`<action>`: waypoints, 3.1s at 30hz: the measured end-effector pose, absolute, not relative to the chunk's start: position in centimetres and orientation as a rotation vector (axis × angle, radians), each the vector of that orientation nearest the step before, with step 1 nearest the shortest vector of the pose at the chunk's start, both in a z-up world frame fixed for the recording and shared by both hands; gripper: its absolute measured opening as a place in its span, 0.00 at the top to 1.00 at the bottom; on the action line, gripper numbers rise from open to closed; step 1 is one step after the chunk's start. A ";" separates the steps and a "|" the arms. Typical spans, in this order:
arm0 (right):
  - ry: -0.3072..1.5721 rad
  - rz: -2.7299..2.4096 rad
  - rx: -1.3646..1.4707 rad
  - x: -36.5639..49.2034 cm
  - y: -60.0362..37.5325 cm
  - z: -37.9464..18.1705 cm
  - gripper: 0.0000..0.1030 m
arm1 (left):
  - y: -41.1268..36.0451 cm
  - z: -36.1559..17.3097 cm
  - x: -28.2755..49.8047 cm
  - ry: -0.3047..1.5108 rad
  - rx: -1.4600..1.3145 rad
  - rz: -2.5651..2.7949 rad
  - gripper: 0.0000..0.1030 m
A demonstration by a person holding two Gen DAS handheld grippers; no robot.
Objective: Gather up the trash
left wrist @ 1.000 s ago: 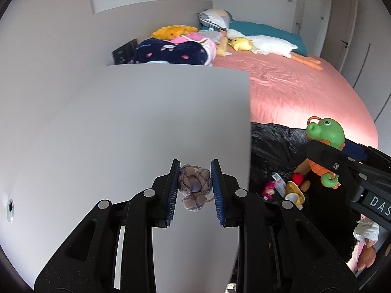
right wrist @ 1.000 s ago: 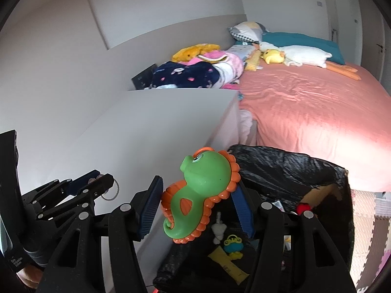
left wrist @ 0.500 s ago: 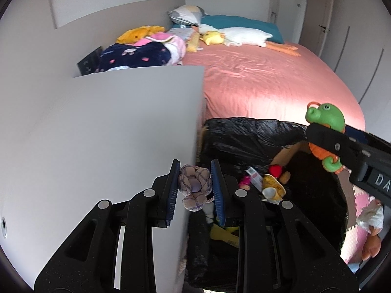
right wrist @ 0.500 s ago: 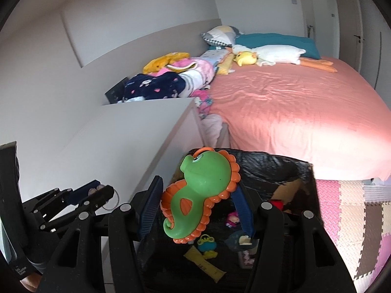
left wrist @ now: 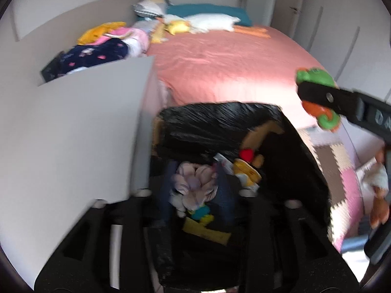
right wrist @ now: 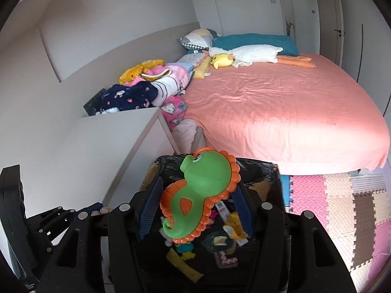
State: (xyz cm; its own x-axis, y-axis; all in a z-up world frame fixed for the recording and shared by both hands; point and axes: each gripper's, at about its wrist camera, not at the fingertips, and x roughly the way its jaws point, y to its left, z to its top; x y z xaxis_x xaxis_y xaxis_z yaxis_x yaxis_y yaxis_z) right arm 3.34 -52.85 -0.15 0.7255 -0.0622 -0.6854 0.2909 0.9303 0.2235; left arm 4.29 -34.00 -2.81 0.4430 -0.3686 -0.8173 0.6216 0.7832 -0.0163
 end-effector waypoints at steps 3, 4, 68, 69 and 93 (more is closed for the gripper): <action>0.742 -0.240 0.320 3.4 -53.6 -0.1 0.18 | -34.4 -3.0 3.9 0.895 0.345 -0.597 0.06; 0.739 -0.244 0.322 3.3 -53.7 -0.1 0.18 | -34.4 -3.1 3.9 0.897 0.349 -0.587 0.06; 0.760 -0.211 0.331 3.9 -52.7 -1.0 0.18 | -32.8 -3.1 4.1 0.899 0.273 -0.597 0.06; 0.761 -0.210 0.331 3.9 -52.7 -1.0 0.18 | -32.8 -3.1 4.1 0.899 0.273 -0.597 0.06; 0.762 -0.209 0.330 4.0 -52.5 -1.1 0.18 | -32.9 -3.2 4.1 0.895 0.274 -0.603 0.06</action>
State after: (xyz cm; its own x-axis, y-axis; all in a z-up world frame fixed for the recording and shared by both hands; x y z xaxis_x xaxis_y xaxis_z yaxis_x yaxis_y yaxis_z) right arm 3.95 -52.52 -1.13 0.7064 -0.0665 -0.7046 0.3028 0.9283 0.2159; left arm 4.07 -32.88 -3.21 0.4759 -0.3753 -0.7954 0.5961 0.8026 -0.0220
